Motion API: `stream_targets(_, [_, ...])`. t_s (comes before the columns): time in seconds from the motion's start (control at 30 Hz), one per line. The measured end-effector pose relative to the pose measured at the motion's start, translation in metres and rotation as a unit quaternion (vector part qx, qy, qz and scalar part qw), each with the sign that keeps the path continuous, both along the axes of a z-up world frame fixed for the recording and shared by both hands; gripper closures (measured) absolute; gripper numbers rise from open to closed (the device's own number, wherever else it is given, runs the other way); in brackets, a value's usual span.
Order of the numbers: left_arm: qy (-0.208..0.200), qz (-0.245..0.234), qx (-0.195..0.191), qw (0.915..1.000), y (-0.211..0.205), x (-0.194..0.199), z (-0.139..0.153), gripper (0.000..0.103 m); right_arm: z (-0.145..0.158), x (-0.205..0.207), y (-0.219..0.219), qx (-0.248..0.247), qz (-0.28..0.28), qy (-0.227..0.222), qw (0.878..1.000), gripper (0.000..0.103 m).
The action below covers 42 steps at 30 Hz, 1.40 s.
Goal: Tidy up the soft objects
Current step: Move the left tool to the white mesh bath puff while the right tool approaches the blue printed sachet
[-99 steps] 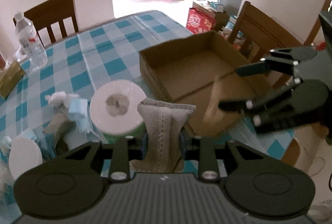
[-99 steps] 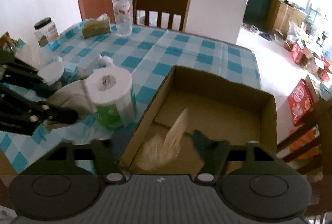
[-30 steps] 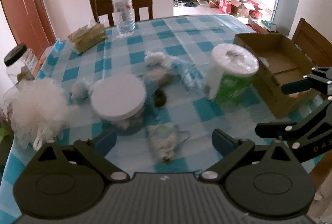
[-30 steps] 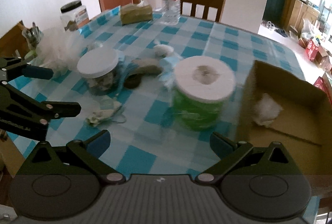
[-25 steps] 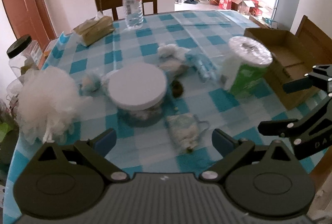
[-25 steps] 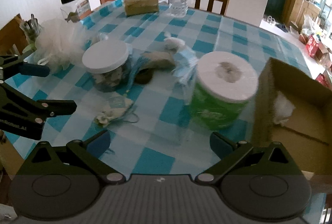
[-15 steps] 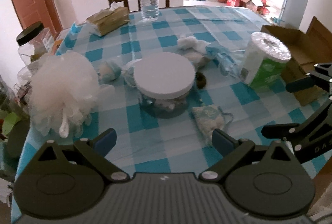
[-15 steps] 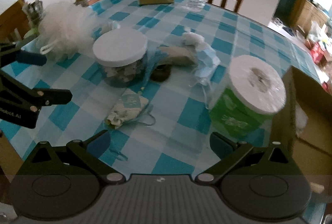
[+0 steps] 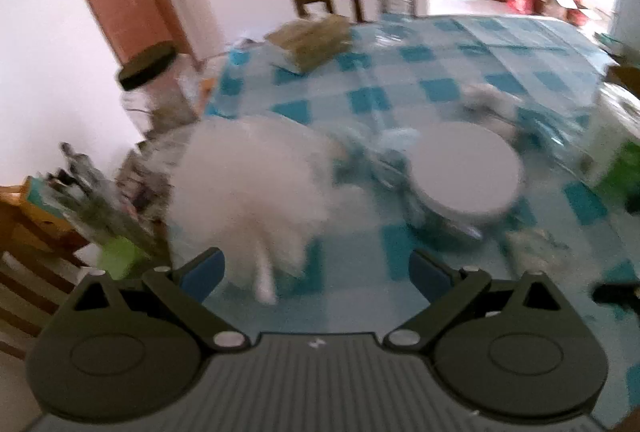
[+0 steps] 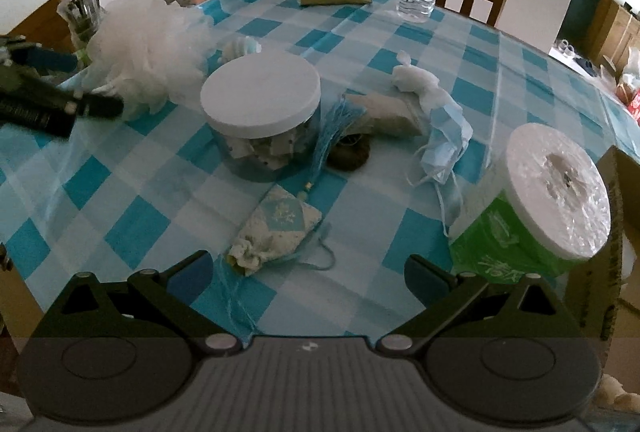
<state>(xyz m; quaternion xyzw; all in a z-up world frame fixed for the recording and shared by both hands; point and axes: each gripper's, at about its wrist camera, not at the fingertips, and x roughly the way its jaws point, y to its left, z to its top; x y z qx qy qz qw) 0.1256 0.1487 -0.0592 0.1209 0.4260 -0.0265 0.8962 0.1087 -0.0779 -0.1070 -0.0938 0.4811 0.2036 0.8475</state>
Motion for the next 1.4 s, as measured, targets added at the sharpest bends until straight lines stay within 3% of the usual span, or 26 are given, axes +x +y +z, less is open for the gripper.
stream_targets(0.3, [-0.023, 0.052, 0.035, 0.9977, 0.027, 0.049, -0.009, 0.005, -0.01, 0.011, -0.004, 0.01, -0.008, 0.018, 1.0, 0.0])
stream_targets(0.53, [-0.01, 0.041, 0.042, 0.9982, 0.029, 0.065, -0.02, 0.005, -0.028, 0.021, 0.013, 0.019, 0.023, 0.035, 0.999, 0.003])
stream_targets(0.8, [0.004, 0.018, 0.047, 0.9987, 0.027, 0.075, -0.027, 0.005, -0.05, 0.035, 0.04, 0.006, 0.051, 0.049, 0.997, 0.017])
stream_targets(1.4, [0.013, 0.005, 0.058, 0.9982, 0.022, 0.102, -0.045, 0.002, -0.051, 0.043, 0.053, -0.014, 0.057, 0.023, 0.998, 0.025])
